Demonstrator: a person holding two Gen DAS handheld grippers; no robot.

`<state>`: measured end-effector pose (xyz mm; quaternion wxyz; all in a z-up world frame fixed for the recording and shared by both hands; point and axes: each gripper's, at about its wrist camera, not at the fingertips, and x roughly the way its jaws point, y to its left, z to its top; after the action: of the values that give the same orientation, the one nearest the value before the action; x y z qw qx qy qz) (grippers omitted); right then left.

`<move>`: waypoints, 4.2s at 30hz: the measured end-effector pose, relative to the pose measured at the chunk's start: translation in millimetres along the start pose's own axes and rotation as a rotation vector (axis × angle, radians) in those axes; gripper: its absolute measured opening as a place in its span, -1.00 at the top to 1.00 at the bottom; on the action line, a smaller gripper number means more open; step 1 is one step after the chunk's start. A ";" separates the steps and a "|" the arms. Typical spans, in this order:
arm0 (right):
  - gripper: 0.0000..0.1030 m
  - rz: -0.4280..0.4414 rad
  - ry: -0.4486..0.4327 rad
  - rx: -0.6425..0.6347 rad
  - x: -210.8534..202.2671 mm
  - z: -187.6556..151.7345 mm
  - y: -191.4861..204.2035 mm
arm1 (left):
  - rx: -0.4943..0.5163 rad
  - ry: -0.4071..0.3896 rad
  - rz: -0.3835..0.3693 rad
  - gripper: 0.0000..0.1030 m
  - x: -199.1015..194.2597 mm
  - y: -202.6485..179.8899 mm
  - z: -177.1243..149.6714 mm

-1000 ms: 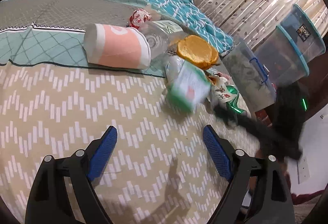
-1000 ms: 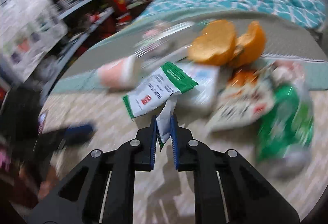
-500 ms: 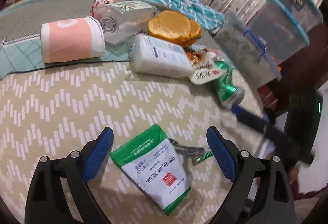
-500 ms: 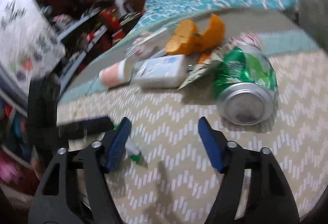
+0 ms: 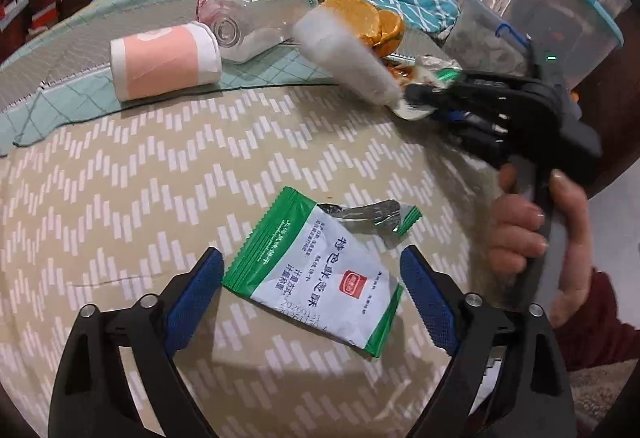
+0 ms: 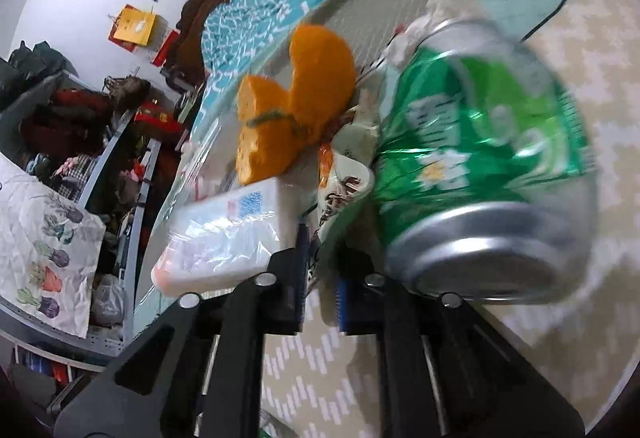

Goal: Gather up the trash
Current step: 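Grasp the torn snack wrapper with the right tool while the left tool grasps the green-white packet, then carry both wrappers to the beige bin and open both tools, then move both open tools back over the bed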

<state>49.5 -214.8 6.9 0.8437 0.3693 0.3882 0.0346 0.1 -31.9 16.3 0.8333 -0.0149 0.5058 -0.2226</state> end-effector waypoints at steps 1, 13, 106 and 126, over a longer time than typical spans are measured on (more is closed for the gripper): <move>0.84 -0.002 -0.006 -0.038 -10.0 -3.3 1.7 | 0.008 -0.004 0.010 -0.48 -0.2 -0.2 -0.3; 0.85 -0.036 -0.006 -0.349 -113.8 -89.3 -13.6 | 0.031 0.037 -0.142 0.99 19.0 -22.1 12.0; -0.43 -0.327 -0.424 0.036 -218.1 -15.5 -178.6 | 0.471 0.006 -0.223 -0.38 91.9 -286.5 96.3; -0.48 -0.349 -0.266 -0.101 -160.4 -89.1 -58.8 | 0.184 -0.173 0.163 -0.42 5.6 -73.7 30.9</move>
<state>-136.2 -259.7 31.7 0.8980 0.2554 0.3291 -0.1415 2.3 -106.7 45.2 0.8869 0.0835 0.4092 -0.1975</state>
